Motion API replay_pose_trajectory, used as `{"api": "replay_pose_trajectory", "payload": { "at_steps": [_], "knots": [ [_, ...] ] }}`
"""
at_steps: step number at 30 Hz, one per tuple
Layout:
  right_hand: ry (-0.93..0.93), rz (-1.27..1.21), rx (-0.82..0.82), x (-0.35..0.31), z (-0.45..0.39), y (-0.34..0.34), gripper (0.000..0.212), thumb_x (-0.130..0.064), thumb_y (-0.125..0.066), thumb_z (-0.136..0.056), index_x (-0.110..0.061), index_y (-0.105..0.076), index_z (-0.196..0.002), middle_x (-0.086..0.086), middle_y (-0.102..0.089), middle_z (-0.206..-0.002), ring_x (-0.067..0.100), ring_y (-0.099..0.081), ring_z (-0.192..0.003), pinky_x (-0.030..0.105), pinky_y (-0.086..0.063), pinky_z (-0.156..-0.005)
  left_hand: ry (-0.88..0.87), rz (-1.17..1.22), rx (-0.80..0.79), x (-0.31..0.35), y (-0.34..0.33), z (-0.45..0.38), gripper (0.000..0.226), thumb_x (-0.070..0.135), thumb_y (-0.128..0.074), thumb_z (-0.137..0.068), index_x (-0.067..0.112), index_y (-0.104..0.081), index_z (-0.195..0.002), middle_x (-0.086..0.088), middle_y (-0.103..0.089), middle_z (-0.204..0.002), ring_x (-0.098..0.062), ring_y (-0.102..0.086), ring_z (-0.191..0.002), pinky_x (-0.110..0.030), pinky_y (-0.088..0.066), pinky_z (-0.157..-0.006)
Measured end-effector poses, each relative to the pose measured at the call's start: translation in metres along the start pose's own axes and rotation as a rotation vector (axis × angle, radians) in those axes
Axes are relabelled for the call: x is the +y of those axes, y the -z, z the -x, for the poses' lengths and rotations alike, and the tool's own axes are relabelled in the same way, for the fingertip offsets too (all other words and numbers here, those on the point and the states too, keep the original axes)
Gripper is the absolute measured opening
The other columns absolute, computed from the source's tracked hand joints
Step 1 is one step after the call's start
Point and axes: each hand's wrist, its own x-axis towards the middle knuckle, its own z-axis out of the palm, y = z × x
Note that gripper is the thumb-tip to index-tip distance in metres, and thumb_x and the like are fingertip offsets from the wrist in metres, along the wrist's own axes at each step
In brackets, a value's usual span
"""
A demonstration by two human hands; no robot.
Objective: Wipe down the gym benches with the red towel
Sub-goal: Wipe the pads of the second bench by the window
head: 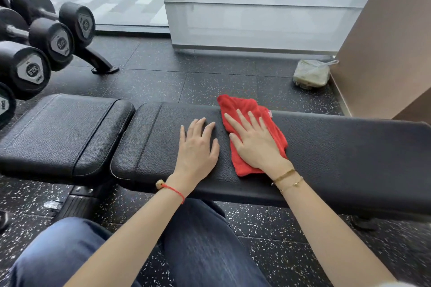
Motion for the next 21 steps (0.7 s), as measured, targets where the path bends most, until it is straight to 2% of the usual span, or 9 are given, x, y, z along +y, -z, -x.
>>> {"api": "replay_pose_trajectory", "payload": {
  "at_steps": [4, 8, 12, 15, 18, 21],
  "knots": [
    [-0.003, -0.002, 0.017, 0.023, 0.041, 0.001, 0.055, -0.042, -0.03, -0.101, -0.043, -0.009, -0.152, -0.005, -0.008, -0.163, 0.023, -0.006, -0.15, 0.042, -0.002, -0.122, -0.003, -0.024, 0.012, 0.003, -0.005, 0.003, 0.051, 0.034, -0.044, -0.096, 0.019, -0.041, -0.145, -0.006, -0.035, -0.155, -0.025, -0.022, -0.148, -0.052, -0.009, -0.122],
    [-0.118, -0.035, 0.013, 0.067, 0.062, 0.008, 0.054, -0.042, -0.03, -0.101, -0.045, -0.01, -0.152, -0.007, -0.007, -0.163, 0.022, -0.005, -0.151, 0.04, 0.0, -0.122, -0.012, -0.035, 0.01, 0.001, -0.006, 0.003, 0.051, 0.035, -0.043, -0.096, 0.019, -0.041, -0.145, -0.007, -0.036, -0.154, -0.026, -0.022, -0.147, -0.053, -0.011, -0.121],
    [-0.303, -0.029, 0.03, 0.102, 0.044, 0.015, 0.054, -0.039, -0.03, -0.102, -0.04, -0.011, -0.153, -0.002, -0.009, -0.164, 0.026, -0.007, -0.15, 0.044, -0.003, -0.122, -0.01, -0.054, 0.008, 0.003, -0.007, 0.005, 0.052, 0.035, -0.04, -0.096, 0.018, -0.04, -0.145, -0.008, -0.036, -0.154, -0.027, -0.023, -0.147, -0.055, -0.012, -0.121],
    [-0.369, -0.018, 0.036, 0.095, 0.017, 0.016, 0.055, -0.038, -0.029, -0.102, -0.036, -0.01, -0.154, 0.002, -0.009, -0.164, 0.029, -0.009, -0.15, 0.047, -0.003, -0.121, -0.011, -0.071, 0.009, 0.004, -0.007, 0.005, 0.056, 0.038, -0.034, -0.093, 0.016, -0.041, -0.144, -0.01, -0.037, -0.153, -0.029, -0.025, -0.146, -0.056, -0.013, -0.121],
    [-0.325, -0.022, 0.039, 0.068, 0.005, 0.012, 0.057, -0.039, -0.03, -0.101, -0.035, -0.01, -0.154, 0.003, -0.009, -0.163, 0.03, -0.009, -0.15, 0.047, -0.002, -0.121, -0.01, -0.08, 0.009, 0.005, -0.007, 0.005, 0.059, 0.039, -0.031, -0.092, 0.016, -0.042, -0.144, -0.011, -0.037, -0.153, -0.029, -0.025, -0.146, -0.056, -0.013, -0.121],
    [-0.183, -0.001, 0.056, 0.035, 0.015, 0.003, 0.058, -0.04, -0.031, -0.1, -0.036, -0.01, -0.154, 0.002, -0.009, -0.163, 0.029, -0.009, -0.15, 0.046, -0.002, -0.122, -0.004, -0.08, 0.014, 0.006, -0.007, 0.005, 0.058, 0.038, -0.032, -0.092, 0.015, -0.043, -0.144, -0.011, -0.038, -0.153, -0.029, -0.026, -0.146, -0.056, -0.013, -0.12]
  ]
}}
